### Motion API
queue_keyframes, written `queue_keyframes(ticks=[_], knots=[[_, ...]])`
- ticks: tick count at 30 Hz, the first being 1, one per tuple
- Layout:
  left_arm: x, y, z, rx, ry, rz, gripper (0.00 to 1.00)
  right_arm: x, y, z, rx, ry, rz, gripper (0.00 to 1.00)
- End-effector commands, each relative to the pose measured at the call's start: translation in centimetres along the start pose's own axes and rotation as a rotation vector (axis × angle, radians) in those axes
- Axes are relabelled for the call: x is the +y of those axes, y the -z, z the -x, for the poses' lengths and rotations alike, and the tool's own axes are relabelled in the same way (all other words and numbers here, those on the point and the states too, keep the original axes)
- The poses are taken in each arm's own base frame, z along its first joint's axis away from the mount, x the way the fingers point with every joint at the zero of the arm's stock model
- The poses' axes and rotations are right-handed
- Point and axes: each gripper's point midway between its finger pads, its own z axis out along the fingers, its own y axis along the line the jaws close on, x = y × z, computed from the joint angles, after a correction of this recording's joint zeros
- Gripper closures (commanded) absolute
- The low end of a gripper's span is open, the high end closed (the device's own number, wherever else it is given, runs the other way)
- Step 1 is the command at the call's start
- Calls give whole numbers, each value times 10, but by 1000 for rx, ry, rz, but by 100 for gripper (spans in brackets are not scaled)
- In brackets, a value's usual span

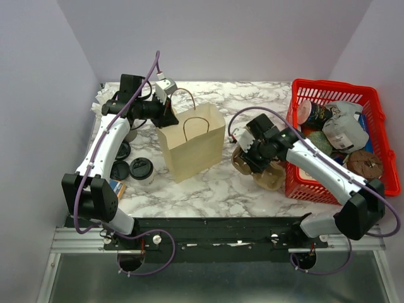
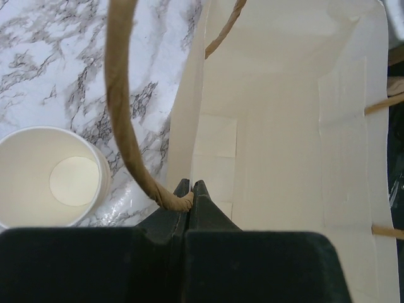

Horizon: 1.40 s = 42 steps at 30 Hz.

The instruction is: Pack the takeout coffee

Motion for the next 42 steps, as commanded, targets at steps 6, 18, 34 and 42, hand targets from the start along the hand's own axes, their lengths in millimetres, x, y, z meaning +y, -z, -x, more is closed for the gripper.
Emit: queue_keyframes(ticks=[6, 18, 34, 42], knots=[[-7, 5, 14, -33, -52, -28, 100, -45, 114, 111, -501, 98, -178, 93], [-46, -3, 18, -8, -149, -148, 100, -12, 320, 266, -1318, 315, -15, 90], [-79, -2, 37, -34, -131, -182, 100, 59, 237, 245, -1241, 520, 504, 87], [-86, 2, 42, -45, -119, -206, 100, 58, 199, 238, -1191, 544, 517, 86]])
